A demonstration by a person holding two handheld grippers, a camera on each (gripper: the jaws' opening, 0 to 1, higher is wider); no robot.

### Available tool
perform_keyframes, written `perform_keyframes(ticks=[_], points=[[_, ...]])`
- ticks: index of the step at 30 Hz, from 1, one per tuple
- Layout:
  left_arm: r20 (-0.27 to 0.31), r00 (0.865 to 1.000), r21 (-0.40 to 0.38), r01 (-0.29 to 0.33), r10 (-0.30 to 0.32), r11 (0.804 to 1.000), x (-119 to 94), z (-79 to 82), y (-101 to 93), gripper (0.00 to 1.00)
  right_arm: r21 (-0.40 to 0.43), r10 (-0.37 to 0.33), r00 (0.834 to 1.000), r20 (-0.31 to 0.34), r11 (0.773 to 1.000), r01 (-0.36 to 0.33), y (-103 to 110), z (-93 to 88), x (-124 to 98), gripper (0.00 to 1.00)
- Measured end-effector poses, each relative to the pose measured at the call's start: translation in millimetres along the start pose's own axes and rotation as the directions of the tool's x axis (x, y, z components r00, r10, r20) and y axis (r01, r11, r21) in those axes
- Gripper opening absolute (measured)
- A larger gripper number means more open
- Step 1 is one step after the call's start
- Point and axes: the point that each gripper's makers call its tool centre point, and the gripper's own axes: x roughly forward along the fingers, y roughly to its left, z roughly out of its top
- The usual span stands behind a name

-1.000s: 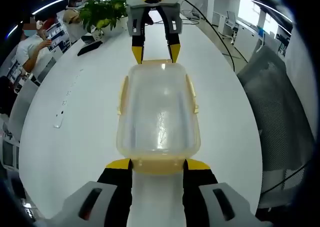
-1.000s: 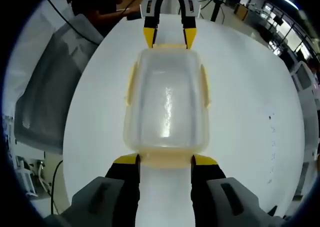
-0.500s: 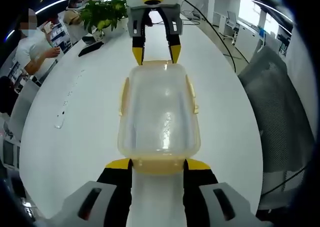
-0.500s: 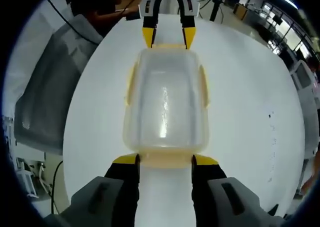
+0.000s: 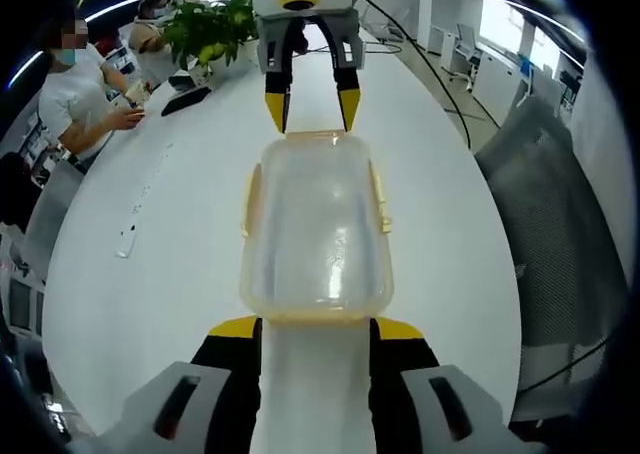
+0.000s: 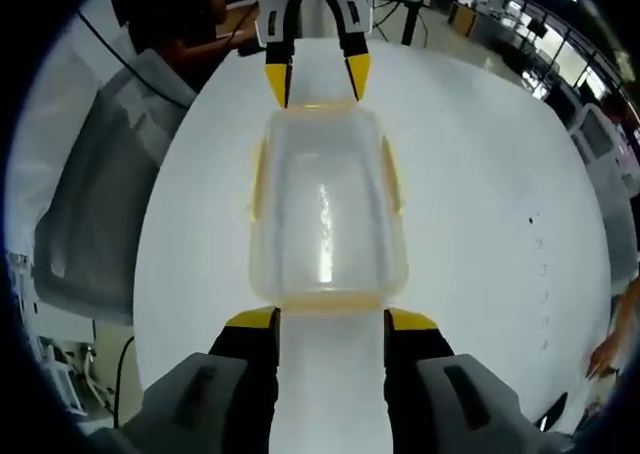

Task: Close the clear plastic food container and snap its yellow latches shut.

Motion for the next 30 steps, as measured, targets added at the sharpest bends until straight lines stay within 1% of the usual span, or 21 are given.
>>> perform_keyframes(ticks=[3, 4, 7, 8, 10, 13, 14, 16, 18, 19, 20, 21, 22, 23, 25, 28, 29, 30], points=[[-0.001, 1.0, -0.003, -0.019, 0.019, 1.0, -4.7, 2.3, 3.0, 0.35, 0.009, -0.007, 1.0, 0.011, 1.0, 0.007, 2.2, 3.4, -3.6, 0.37], [0.001, 1.0, -0.012, -0.025, 0.025, 1.0, -6.0, 3.1, 4.0, 0.35, 0.022, -0.012, 1.0, 0.025, 1.0, 0.012, 3.0, 6.2, -4.8, 0.36], [0.015, 0.999, -0.054, -0.051, 0.052, 0.997, -10.1, 6.7, 7.4, 0.34, 0.036, -0.03, 0.998, 0.048, 0.999, 0.028, 3.8, 10.7, -7.0, 0.34], [0.02, 0.998, -0.083, -0.065, 0.066, 0.994, -11.5, 7.7, 8.5, 0.34, 0.047, -0.046, 0.997, 0.061, 0.998, 0.043, 2.5, 13.1, -7.9, 0.34], [0.027, 0.996, -0.117, -0.083, 0.086, 0.99, -12.2, 8.8, 9.6, 0.33, 0.071, -0.054, 0.995, 0.079, 0.996, 0.048, 2.8, 16.0, -8.4, 0.33], [0.02, 0.994, -0.137, -0.106, 0.11, 0.985, -12.0, 8.2, 8.6, 0.33, 0.099, -0.064, 0.993, 0.099, 0.994, 0.054, 3.4, 18.7, -8.3, 0.33], [0.019, 0.992, -0.16, -0.119, 0.124, 0.98, -11.6, 7.8, 8.0, 0.32, 0.105, -0.068, 0.993, 0.1, 0.993, 0.058, 3.3, 18.8, -8.2, 0.32], [0.028, 0.988, -0.226, -0.143, 0.153, 0.963, -11.3, 8.1, 8.0, 0.32, 0.118, -0.084, 0.991, 0.103, 0.99, 0.071, 3.1, 18.7, -8.0, 0.32], [0.035, 0.984, -0.275, -0.161, 0.177, 0.948, -11.5, 8.6, 7.9, 0.31, 0.151, -0.111, 0.987, 0.119, 0.984, 0.093, 1.7, 20.5, -8.3, 0.32], [0.03, 0.981, -0.292, -0.173, 0.19, 0.94, -11.9, 7.6, 8.5, 0.31, 0.19, -0.131, 0.982, 0.135, 0.976, 0.104, 0.8, 22.4, -8.3, 0.32], [0.026, 0.979, -0.306, -0.186, 0.203, 0.934, -12.3, 6.3, 8.8, 0.3, 0.219, -0.143, 0.981, 0.134, 0.969, 0.111, 0.7, 21.9, -8.4, 0.32], [0.022, 0.976, -0.317, -0.197, 0.215, 0.928, -12.5, 5.1, 9.1, 0.3, 0.259, -0.167, 0.979, 0.121, 0.957, 0.131, -0.8, 19.4, -9.2, 0.32], [0.016, 0.972, -0.344, -0.215, 0.234, 0.914, -13.0, 2.9, 9.7, 0.3, 0.278, -0.187, 0.974, 0.125, 0.949, 0.146, -2.6, 20.0, -9.5, 0.32], [0.017, 0.968, -0.383, -0.224, 0.249, 0.896, -12.9, 1.2, 9.3, 0.29, 0.295, -0.204, 0.969, 0.137, 0.943, 0.157, -3.5, 22.0, -9.4, 0.32], [0.012, 0.964, -0.415, -0.237, 0.265, 0.879, -13.1, -2.7, 9.4, 0.29, 0.35, -0.213, 0.965, 0.155, 0.925, 0.148, 0.3, 24.0, -7.8, 0.32], [0.004, 0.955, -0.468, -0.259, 0.295, 0.845, -13.0, -9.6, 10.2, 0.28, 0.391, -0.243, 0.957, 0.159, 0.905, 0.165, 1.5, 22.6, -5.2, 0.31], [0.01, 0.952, -0.496, -0.261, 0.306, 0.828, -13.0, -9.7, 10.6, 0.28, 0.4, -0.25, 0.956, 0.155, 0.901, 0.171, 1.7, 21.1, -4.2, 0.31], [0.02, 0.946, -0.535, -0.264, 0.324, 0.803, -13.6, -9.2, 11.3, 0.27, 0.421, -0.264, 0.953, 0.149, 0.889, 0.181, 1.3, 18.5, -2.6, 0.31]])
